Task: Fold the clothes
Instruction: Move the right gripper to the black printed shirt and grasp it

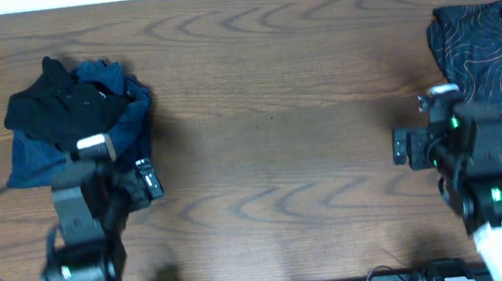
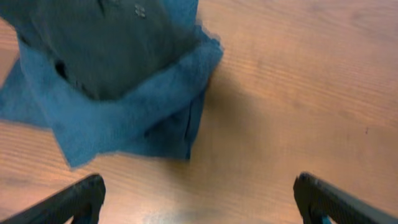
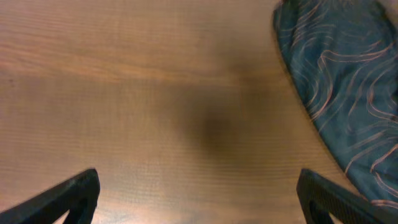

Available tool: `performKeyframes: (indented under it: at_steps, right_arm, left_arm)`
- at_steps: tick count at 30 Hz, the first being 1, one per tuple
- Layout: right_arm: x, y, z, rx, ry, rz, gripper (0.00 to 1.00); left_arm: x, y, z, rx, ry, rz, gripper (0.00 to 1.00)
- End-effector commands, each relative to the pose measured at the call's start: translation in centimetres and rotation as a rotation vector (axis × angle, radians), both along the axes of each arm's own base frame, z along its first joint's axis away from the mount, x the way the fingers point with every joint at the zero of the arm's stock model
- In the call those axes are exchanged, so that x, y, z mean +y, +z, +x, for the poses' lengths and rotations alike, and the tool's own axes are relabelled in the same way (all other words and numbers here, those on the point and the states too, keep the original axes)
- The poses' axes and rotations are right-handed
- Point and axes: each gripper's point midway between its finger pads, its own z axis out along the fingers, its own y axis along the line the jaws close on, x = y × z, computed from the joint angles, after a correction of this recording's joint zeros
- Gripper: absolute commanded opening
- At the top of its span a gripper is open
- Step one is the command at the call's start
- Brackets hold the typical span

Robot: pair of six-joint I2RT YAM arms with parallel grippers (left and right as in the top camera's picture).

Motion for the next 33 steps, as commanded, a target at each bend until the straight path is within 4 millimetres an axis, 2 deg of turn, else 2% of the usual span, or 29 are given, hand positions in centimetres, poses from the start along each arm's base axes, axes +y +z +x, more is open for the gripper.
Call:
performKeyframes:
  at_steps: [1,4,5,7,8,11,13,17,21,23,26,33]
  right_arm:
    - [0.8,1.1,1.7,0.038,-0.012,0.066,0.99]
    - [0.4,1.1,2.6,0.06,-0.034,0.052,0.99]
    - [-0.7,1.0,2.7,0.061,-0.078,0.021,0.98]
    - [-5.1,0.5,2.0,0.077,-0.337,-0.033,0.87]
    - [-7.6,0.1,0.7,0.094,-0.507,-0.049,0.83]
    - [-12.8,-1.4,-3.9,0.165,-0.909,-0.046,0.84]
    - [-14.9,-2.8,-6.7,0.231,-1.068,-0.029,0.88]
    - [-18.3,-5.4,-11.2,0.311,-1.293,-0.02,0.88]
    - [-20.0,-7.7,-14.8,0.367,-1.441,0.018,0.82]
    - [-20.1,-9.0,-15.9,0.373,-1.501,0.075,0.74]
    - [-20.2,-10.4,-17.8,0.388,-1.576,0.097,0.72]
    - [-20.9,-12.5,-18.8,0.328,-1.645,0.143,0.72]
  left_arm:
    - [-0.2,1.9,0.9,0.047,-0.006,-0.014,0.98]
    - [-0.3,2.1,1.4,0.09,-0.008,-0.026,0.98]
    - [-0.3,2.1,1.5,0.094,-0.009,-0.026,0.98]
    - [-0.3,2.1,1.5,0.097,-0.009,-0.025,0.98]
    - [-0.3,2.1,1.5,0.097,-0.009,-0.025,0.98]
    - [-0.3,2.0,1.5,0.098,-0.009,-0.025,0.98]
    - [-0.3,2.1,1.5,0.098,-0.008,-0.026,0.98]
    - [-0.3,2.1,1.5,0.097,-0.008,-0.026,0.99]
    - [-0.3,2.1,1.5,0.097,-0.009,-0.025,0.99]
    - [-0.3,2.1,1.5,0.097,-0.009,-0.025,0.99]
    - [-0.3,2.1,1.5,0.097,-0.009,-0.025,0.99]
    - [-0.3,2.1,1.5,0.097,-0.008,-0.026,0.99]
